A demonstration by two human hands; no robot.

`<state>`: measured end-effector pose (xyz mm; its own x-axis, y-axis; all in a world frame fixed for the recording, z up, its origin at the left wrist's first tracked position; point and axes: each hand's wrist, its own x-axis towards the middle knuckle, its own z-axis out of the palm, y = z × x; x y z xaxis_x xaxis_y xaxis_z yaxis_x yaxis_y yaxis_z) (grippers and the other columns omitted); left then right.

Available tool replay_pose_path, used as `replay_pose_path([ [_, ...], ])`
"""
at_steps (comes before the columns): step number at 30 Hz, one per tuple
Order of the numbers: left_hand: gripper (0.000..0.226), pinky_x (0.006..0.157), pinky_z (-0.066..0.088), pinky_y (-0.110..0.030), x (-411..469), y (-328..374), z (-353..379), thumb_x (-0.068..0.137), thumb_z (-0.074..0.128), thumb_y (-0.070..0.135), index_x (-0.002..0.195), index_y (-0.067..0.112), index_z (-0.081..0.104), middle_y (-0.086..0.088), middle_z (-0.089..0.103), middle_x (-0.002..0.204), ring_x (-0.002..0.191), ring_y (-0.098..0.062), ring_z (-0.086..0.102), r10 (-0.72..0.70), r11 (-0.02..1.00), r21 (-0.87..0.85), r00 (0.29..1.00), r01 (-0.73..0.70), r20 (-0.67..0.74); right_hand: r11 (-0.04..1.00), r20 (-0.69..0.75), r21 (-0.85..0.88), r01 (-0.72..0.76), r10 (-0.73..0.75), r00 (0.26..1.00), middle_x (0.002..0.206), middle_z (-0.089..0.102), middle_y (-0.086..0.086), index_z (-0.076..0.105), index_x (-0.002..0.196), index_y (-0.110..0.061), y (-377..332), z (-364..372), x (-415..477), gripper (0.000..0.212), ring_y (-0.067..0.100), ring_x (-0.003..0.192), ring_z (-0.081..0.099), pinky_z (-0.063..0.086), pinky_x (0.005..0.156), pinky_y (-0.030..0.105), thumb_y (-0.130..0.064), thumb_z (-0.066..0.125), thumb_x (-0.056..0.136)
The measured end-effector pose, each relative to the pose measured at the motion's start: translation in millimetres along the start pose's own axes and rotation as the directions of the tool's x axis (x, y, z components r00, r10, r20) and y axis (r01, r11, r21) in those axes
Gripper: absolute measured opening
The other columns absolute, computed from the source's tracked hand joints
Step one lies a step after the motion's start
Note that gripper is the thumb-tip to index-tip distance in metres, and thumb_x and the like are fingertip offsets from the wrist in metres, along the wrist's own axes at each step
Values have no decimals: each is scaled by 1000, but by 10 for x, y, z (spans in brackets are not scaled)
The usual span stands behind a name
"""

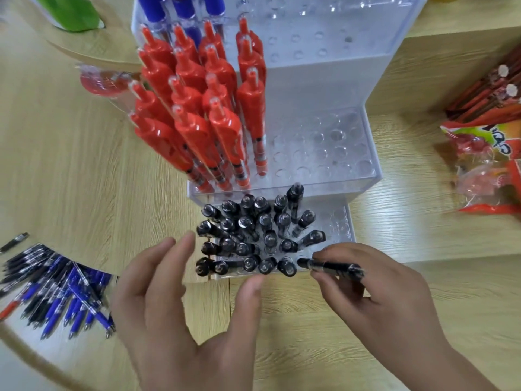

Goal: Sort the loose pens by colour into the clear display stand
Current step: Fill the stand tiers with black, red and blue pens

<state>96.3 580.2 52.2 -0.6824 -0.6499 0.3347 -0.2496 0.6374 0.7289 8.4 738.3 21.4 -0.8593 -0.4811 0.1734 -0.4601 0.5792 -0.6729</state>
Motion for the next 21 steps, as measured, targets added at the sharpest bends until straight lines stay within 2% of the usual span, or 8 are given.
replay_pose_path([
  [3, 80, 100, 47, -26, -41, -115, 38, 73, 71, 54, 142, 21, 45, 1, 47, 138, 124, -27, 53, -106, 990, -89, 992, 112, 72, 998, 39, -66, -21, 23, 999, 81, 60, -26, 69, 91, -32, 22, 71, 9, 17, -4, 57, 52, 41, 53, 15, -44, 57, 87],
  [5, 86, 108, 45, -33, -74, -165, 69, 71, 71, 55, 147, 28, 40, 6, 48, 145, 134, -19, 48, -184, 971, -130, 975, 200, 127, 996, 31, -92, -16, 19, 999, 72, 46, -32, 70, 90, -29, 29, 98, 26, 21, -4, 57, 43, 36, 52, 12, -44, 56, 87],
  [8, 91, 112, 40, -48, -100, -221, 112, 66, 72, 57, 148, 44, 35, 18, 46, 148, 138, -12, 47, -296, 926, -170, 929, 336, 224, 991, -8, -132, 19, -21, 1000, 68, 29, -36, 63, 84, -30, -10, 111, 57, 14, -5, 61, 34, 30, 52, 10, -42, 56, 87],
  [11, 94, 113, 39, -44, -106, -267, 129, 62, 73, 62, 147, 40, 38, 22, 49, 145, 135, -5, 47, -374, 876, -179, 866, 448, 332, 982, -54, -187, 28, -39, 998, 68, 22, -25, 42, 80, -32, -54, 129, 69, 18, -3, 62, 27, 20, 48, 10, -42, 57, 86],
  [13, 95, 111, 42, -41, -95, -279, 134, 58, 70, 68, 142, 34, 45, 24, 55, 137, 129, 2, 50, -401, 878, -116, 845, 465, 355, 977, -73, -212, 33, -50, 996, 74, 23, -24, 43, 81, -32, -62, 145, 52, 17, -1, 62, 27, 13, 49, 9, -43, 56, 86],
  [15, 96, 109, 44, -39, -85, -280, 144, 57, 72, 75, 139, 30, 49, 22, 58, 132, 126, 4, 50, -417, 886, -48, 836, 462, 357, 982, -68, -186, 41, -54, 996, 72, 36, -24, 56, 86, -31, -50, 164, 17, 13, 3, 58, 37, 22, 44, 11, -44, 55, 88],
  [17, 95, 108, 44, -39, -82, -284, 146, 57, 67, 73, 138, 26, 51, 17, 56, 133, 127, -1, 50, -411, 897, -3, 835, 443, 366, 988, -71, -148, 39, -50, 996, 72, 43, -23, 61, 92, -31, -36, 183, -4, 15, 2, 58, 44, 31, 46, 15, -44, 55, 89],
  [21, 98, 105, 43, -34, -82, -311, 140, 54, 58, 74, 137, 23, 53, 8, 55, 134, 126, -7, 48, -438, 895, 105, 809, 433, 393, 978, -123, -206, 33, -59, 991, 71, 28, -25, 60, 87, -28, -30, 212, 10, 14, -2, 62, 31, 27, 48, 16, -42, 56, 88],
])
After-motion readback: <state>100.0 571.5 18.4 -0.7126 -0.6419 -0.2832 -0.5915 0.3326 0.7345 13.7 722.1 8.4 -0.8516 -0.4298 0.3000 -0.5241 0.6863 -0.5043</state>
